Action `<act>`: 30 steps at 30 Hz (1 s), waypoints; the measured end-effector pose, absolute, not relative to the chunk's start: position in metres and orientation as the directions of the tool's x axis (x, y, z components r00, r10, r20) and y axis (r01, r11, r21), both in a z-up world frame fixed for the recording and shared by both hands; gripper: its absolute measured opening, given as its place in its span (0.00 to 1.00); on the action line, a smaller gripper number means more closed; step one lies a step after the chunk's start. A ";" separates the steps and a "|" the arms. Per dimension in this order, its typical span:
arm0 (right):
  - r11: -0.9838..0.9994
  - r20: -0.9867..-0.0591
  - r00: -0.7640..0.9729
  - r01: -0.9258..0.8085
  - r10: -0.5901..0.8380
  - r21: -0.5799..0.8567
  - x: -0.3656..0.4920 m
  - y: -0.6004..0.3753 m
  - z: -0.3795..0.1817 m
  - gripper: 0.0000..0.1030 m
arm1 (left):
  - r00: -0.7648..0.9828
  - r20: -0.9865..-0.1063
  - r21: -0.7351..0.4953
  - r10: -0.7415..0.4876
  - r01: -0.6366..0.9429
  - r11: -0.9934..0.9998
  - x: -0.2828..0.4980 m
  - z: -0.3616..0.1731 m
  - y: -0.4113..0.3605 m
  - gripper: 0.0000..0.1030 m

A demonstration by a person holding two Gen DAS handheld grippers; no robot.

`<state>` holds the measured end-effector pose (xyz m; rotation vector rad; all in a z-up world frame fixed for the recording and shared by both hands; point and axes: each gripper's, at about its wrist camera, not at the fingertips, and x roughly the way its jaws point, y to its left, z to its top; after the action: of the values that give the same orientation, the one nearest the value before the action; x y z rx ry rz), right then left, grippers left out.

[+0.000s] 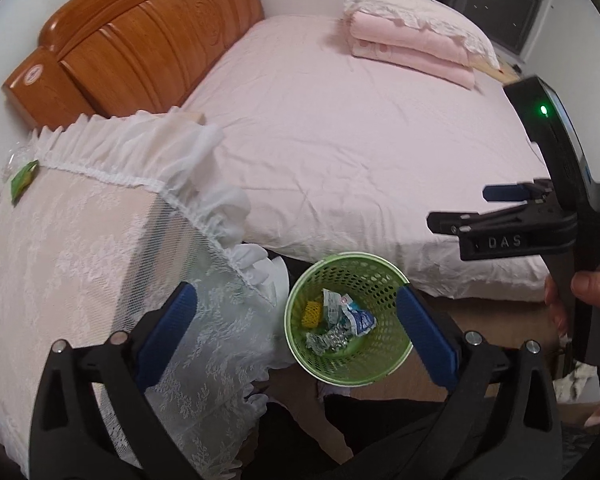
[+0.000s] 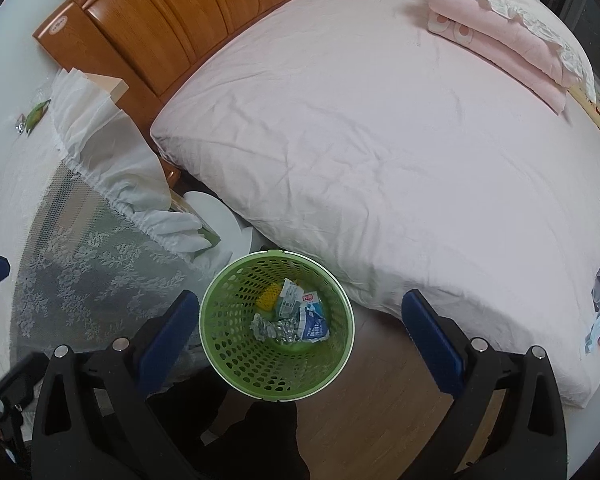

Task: Collect trash
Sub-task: 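Move both tools back over the bed toward the green bag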

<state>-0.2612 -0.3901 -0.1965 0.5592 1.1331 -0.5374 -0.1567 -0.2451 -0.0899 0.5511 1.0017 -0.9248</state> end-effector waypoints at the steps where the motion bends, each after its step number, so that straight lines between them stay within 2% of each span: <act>1: 0.748 -0.935 0.337 0.648 -0.111 0.144 -0.259 -0.388 -0.195 0.97 | 0.247 -0.884 -0.013 -0.396 0.835 0.550 -0.150 -0.085 -0.239 0.92; 5: 0.784 -0.923 0.379 0.594 -0.073 0.182 -0.240 -0.376 -0.184 0.98 | 0.352 -0.859 0.010 -0.371 0.737 0.676 -0.119 -0.067 -0.205 0.92; 10: 0.855 -0.908 0.418 0.475 -0.013 0.207 -0.193 -0.349 -0.168 0.98 | 0.474 -0.839 0.076 -0.267 0.587 0.806 -0.085 -0.054 -0.152 0.92; 17: 0.932 -0.882 0.467 0.290 0.062 0.219 -0.101 -0.294 -0.142 0.98 | 0.509 -0.840 0.026 -0.188 0.385 0.923 -0.029 -0.051 -0.075 0.92; 24: 0.963 -0.858 0.503 0.161 0.107 0.215 0.019 -0.237 -0.119 0.98 | 0.526 -0.836 0.024 -0.156 0.318 0.948 0.037 -0.053 -0.021 0.92; 30: 0.994 -0.853 0.513 -0.009 0.102 0.113 0.130 -0.194 -0.111 0.98 | 0.516 -0.841 0.014 -0.163 0.321 0.947 0.104 -0.067 0.020 0.92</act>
<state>0.1296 -0.1945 -0.1111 0.0987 1.0308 0.0667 0.1039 0.0201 -0.0669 0.1755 0.9874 -0.2922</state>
